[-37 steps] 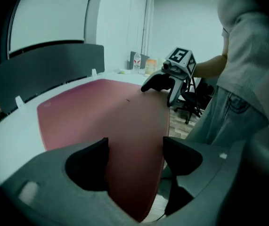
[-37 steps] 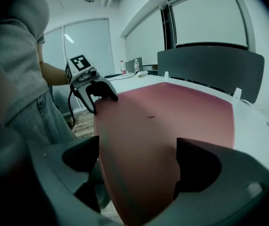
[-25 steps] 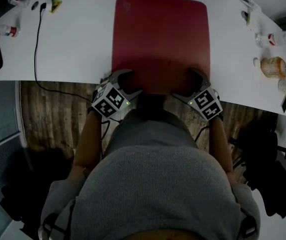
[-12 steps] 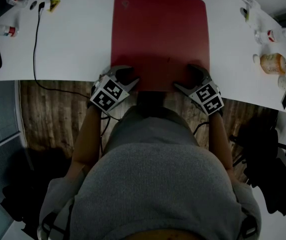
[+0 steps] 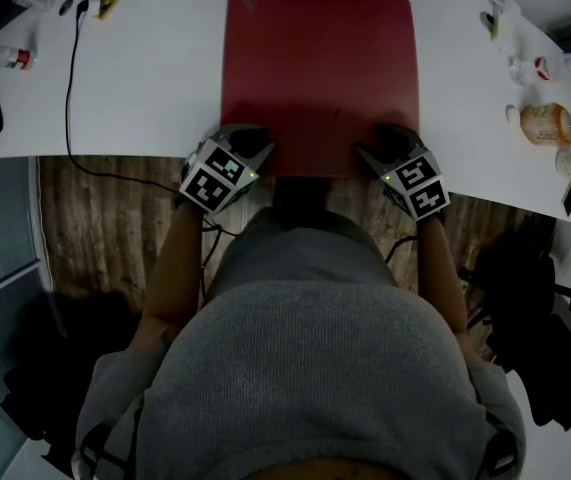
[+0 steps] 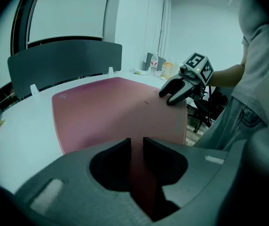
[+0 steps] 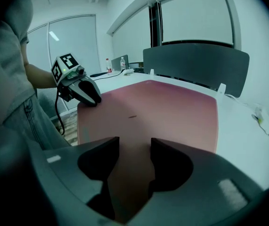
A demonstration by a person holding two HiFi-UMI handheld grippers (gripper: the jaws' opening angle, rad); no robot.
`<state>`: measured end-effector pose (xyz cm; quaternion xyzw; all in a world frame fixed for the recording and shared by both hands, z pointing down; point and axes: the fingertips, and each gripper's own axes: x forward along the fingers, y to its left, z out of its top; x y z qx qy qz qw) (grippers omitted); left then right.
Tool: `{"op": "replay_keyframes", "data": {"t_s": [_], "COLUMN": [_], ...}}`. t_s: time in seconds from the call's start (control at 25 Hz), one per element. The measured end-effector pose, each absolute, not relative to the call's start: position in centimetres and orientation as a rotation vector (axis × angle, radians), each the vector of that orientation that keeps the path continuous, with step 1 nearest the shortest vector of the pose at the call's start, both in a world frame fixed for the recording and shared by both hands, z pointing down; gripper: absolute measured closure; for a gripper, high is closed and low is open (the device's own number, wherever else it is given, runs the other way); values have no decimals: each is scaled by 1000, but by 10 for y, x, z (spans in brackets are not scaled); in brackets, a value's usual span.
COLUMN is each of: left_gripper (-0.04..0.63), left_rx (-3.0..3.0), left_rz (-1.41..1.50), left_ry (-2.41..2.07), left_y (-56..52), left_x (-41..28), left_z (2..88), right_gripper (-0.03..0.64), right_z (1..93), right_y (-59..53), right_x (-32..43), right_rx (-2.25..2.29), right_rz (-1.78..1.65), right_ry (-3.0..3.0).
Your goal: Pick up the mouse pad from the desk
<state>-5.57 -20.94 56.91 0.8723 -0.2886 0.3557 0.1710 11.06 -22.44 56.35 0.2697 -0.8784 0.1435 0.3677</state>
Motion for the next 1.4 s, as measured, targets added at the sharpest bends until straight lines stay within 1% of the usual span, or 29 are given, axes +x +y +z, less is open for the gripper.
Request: {"op": "replay_keyframes", "data": {"t_s": [0.08, 0.12, 0.16, 0.24, 0.32, 0.36, 0.4, 0.44, 0.48, 0.52, 0.56, 0.68, 0.8, 0.88, 0.92, 0.96, 1.04, 1.16, 1.2, 1.24, 1.28, 1.32, 1.4], "left_gripper": [504, 508, 511, 517, 499, 425, 330, 274, 230, 195, 184, 158, 168, 216, 216, 219, 225, 242, 258, 291, 368, 415, 430], "left_rx": [2470, 2466, 2464, 2476, 2511, 2533, 2555, 2575, 2593, 2612, 2631, 2668, 2687, 2690, 2689, 2685, 2670, 2640, 2627, 2614, 2604, 2603, 2608], "left_rz": [1010, 1009, 1009, 1007, 987, 970, 962, 974, 1005, 1045, 1083, 1188, 1257, 1268, 1267, 1260, 1225, 1120, 1077, 1035, 1002, 985, 971], "left_ry": [-835, -842, -849, -863, -846, -806, -747, -681, -623, -585, -568, -589, -672, -734, -747, -748, -732, -703, -691, -673, -655, -643, -635], "left_y": [-211, -211, -212, -212, -207, -201, -193, -184, -175, -168, -163, -159, -163, -166, -167, -167, -167, -168, -168, -167, -165, -163, -158], "left_x": [-56, -56, -56, -56, -53, -50, -46, -42, -39, -37, -36, -34, -34, -36, -36, -36, -37, -38, -37, -36, -34, -32, -29], "left_z": [569, 569, 569, 568, 565, 564, 562, 563, 565, 569, 573, 579, 583, 583, 583, 583, 582, 576, 573, 569, 567, 565, 565], "right_gripper": [434, 479, 618, 618, 617, 589, 475, 330, 221, 205, 182, 149, 146, 150, 176, 186, 187, 238, 239, 243, 249, 255, 275], "right_z": [564, 564, 564, 563, 560, 559, 558, 558, 559, 562, 567, 582, 590, 594, 594, 593, 584, 572, 570, 570, 570, 569, 566], "right_y": [-228, -231, -233, -234, -227, -220, -211, -201, -192, -183, -177, -169, -168, -170, -171, -173, -177, -180, -180, -180, -180, -180, -176], "right_x": [113, 115, 117, 118, 113, 108, 102, 96, 93, 92, 92, 97, 98, 99, 99, 99, 98, 96, 95, 95, 96, 96, 94], "right_rx": [726, 751, 777, 806, 750, 684, 605, 523, 449, 389, 346, 306, 333, 373, 398, 419, 440, 414, 404, 397, 394, 389, 358], "right_rz": [374, 360, 338, 302, 320, 352, 382, 398, 385, 339, 271, 112, 12, -53, -57, -37, 36, 113, 123, 128, 130, 133, 148], "right_ry": [-2244, -2231, -2214, -2196, -2233, -2270, -2305, -2330, -2338, -2327, -2302, -2218, -2179, -2158, -2162, -2178, -2231, -2291, -2295, -2296, -2297, -2299, -2315]}}
